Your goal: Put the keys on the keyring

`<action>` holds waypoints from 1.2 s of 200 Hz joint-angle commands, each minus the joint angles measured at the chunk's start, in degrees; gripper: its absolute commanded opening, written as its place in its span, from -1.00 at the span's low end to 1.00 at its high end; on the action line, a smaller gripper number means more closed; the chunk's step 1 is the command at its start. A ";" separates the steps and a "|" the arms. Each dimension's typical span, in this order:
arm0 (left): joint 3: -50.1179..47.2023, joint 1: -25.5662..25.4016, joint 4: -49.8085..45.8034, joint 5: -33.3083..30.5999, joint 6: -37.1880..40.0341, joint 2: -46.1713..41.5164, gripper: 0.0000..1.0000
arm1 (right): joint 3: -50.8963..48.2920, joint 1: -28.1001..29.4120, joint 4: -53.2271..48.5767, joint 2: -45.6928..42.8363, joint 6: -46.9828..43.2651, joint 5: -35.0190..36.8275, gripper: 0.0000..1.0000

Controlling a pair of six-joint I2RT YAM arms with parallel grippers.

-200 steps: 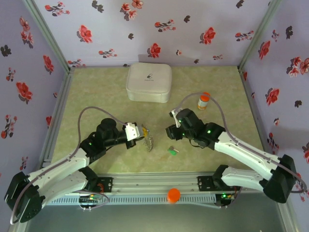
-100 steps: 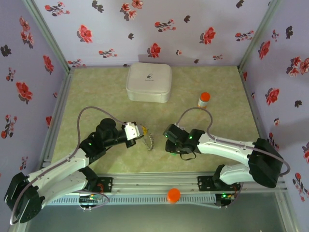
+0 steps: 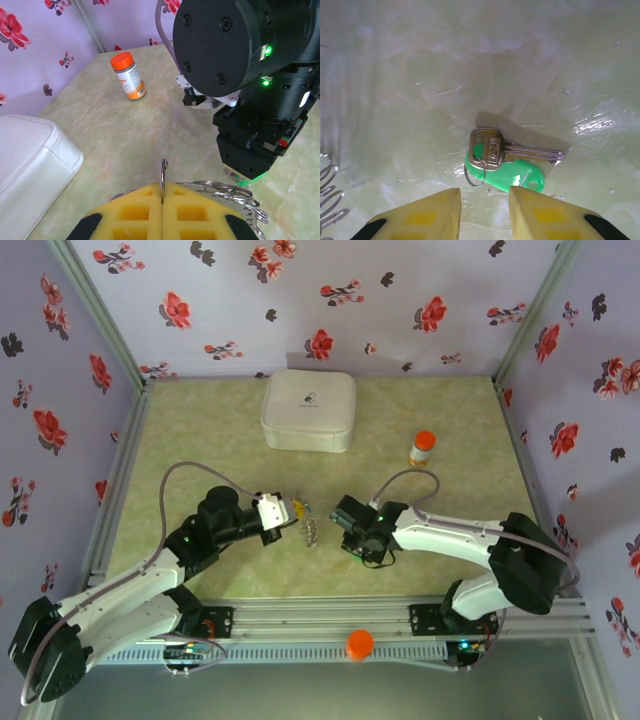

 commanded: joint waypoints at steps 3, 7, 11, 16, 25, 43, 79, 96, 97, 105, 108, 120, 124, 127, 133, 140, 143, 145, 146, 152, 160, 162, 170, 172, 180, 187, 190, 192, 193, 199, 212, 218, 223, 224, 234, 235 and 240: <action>-0.30 -0.40 3.17 0.45 -0.64 -1.87 -1.00 | 1.15 -0.64 0.47 2.36 2.80 -1.59 -0.49; -0.39 -0.44 3.18 0.45 -0.65 -2.07 -1.00 | 1.13 -0.65 0.88 2.38 2.82 -1.69 -0.50; -0.48 -0.49 3.13 0.45 -0.65 -2.07 -1.00 | 1.14 -0.67 1.25 2.52 2.87 -1.69 -0.51; -0.49 -0.45 3.05 0.41 -0.51 -2.19 -1.00 | 1.14 -0.79 1.61 2.63 2.83 -1.75 -0.51; -0.59 -0.45 2.87 0.45 -0.47 -2.24 -1.00 | 1.26 -0.98 1.91 2.82 2.47 -1.78 -0.52; -0.79 -0.45 3.16 0.54 -0.44 -1.98 -1.00 | 1.61 -1.19 2.36 3.60 1.72 -2.51 -0.53; -0.75 -0.47 3.05 0.54 -0.16 -1.88 -1.00 | 1.78 -1.45 2.88 4.93 1.56 -3.26 -0.52; -0.75 -0.45 2.78 0.49 -0.05 -2.17 -1.00 | 1.92 -1.48 2.63 5.10 1.47 -3.14 -0.52; -0.75 -0.45 2.74 0.47 -0.05 -2.20 -1.00 | 1.92 -1.50 2.62 5.10 1.47 -3.12 -0.52; -0.69 -0.45 2.54 0.45 -0.04 -2.29 -1.00 | 2.02 -1.50 2.45 5.18 1.30 -3.11 -0.52; -0.74 -0.45 2.52 0.45 0.00 -2.25 -1.00 | 2.01 -1.46 2.45 5.20 1.27 -3.14 -0.52; -0.75 -0.45 2.52 0.46 0.03 -2.27 -1.00 | 1.94 -1.54 2.43 5.37 1.20 -3.09 -0.53; -0.82 -0.49 2.51 0.45 -0.06 -2.23 -1.00 | 1.92 -1.61 2.44 5.39 1.18 -3.14 -0.54; -0.84 -0.45 2.51 0.45 -0.05 -2.23 -1.00 | 1.92 -1.62 2.45 5.45 1.20 -3.03 -0.55; -0.75 -0.49 2.41 0.44 -0.02 -2.27 -1.00 | 1.90 -1.71 2.51 5.52 1.12 -3.01 -0.58; -0.69 -0.45 2.31 0.44 0.07 -2.24 -1.00 | 1.84 -1.71 2.74 5.55 0.96 -2.96 -0.67; -0.62 -0.38 2.22 0.45 0.06 -2.25 -1.00 | 1.77 -1.84 2.93 5.54 0.88 -3.00 -0.70; -0.59 -0.43 2.11 0.45 0.11 -2.23 -1.00 | 1.80 -1.81 3.01 5.54 0.79 -3.05 -0.71; -0.54 -0.44 2.09 0.45 0.17 -2.28 -1.00 | 1.73 -1.84 3.08 5.59 0.73 -3.03 -0.71; -0.34 -0.45 1.70 0.45 0.14 -2.28 -1.00 | 1.59 -1.84 3.30 5.46 0.69 -2.92 -0.74; -0.24 -0.45 1.15 0.45 0.24 -2.36 -1.00 | 1.52 -1.84 3.54 5.30 0.67 -2.92 -0.75; -0.16 -0.51 1.12 0.45 0.16 -2.39 -1.00 | 1.49 -1.87 3.55 5.33 0.65 -2.92 -0.75; -0.25 -0.53 1.02 0.47 0.20 -2.49 -1.00 | 1.40 -1.84 3.59 5.22 0.65 -2.75 -0.78; -0.23 -0.53 1.04 0.46 0.15 -2.49 -1.00 | 1.40 -1.83 3.65 5.20 0.67 -2.70 -0.79; -0.27 -0.53 0.85 0.45 0.20 -2.52 -1.00 | 1.23 -1.83 3.74 5.04 0.67 -2.59 -0.84; -0.25 -0.57 0.63 0.45 0.24 -2.34 -1.00 | 1.01 -1.84 3.83 4.91 0.67 -2.57 -0.88; -0.15 -0.54 0.59 0.45 0.27 -2.32 -1.00 | 0.96 -1.82 3.73 4.85 0.66 -2.49 -0.89; -0.18 -0.54 0.58 0.45 0.23 -2.25 -1.00 | 0.91 -1.82 3.75 4.78 0.67 -2.44 -0.90; -0.16 -0.53 0.54 0.45 0.22 -2.28 -1.00 | 0.93 -1.85 3.76 4.72 0.63 -2.41 -0.90; -0.05 -0.54 0.41 0.47 0.23 -2.21 -1.00 | 0.80 -1.80 3.68 4.51 0.63 -2.37 -0.98; 0.12 -0.53 0.24 0.41 0.43 -1.99 -1.00 | 0.69 -1.91 3.11 3.77 0.02 -1.76 -1.00; 0.14 -0.55 0.23 0.32 0.50 -1.97 -1.00 | 0.82 -2.08 2.75 3.42 -0.65 -1.46 -1.00; 0.29 -0.55 0.14 0.28 0.61 -1.94 -1.00 | 0.99 -2.31 2.23 3.07 -1.64 -1.21 -1.00; 0.30 -0.54 0.14 0.28 0.59 -1.91 -1.00 | 1.02 -2.36 2.12 3.04 -1.89 -1.14 -1.00; 0.39 -0.53 0.05 0.19 0.66 -1.73 -1.00 | 1.53 -3.41 1.27 2.37 -5.12 -0.83 -1.00; 0.39 -0.53 0.05 0.19 0.70 -1.76 -1.00 | 1.55 -3.53 1.11 2.33 -5.52 -0.82 -1.00; 0.47 -0.54 0.05 0.12 0.77 -1.67 -1.00 | 1.93 -4.19 0.69 2.01 -7.47 -0.89 -1.00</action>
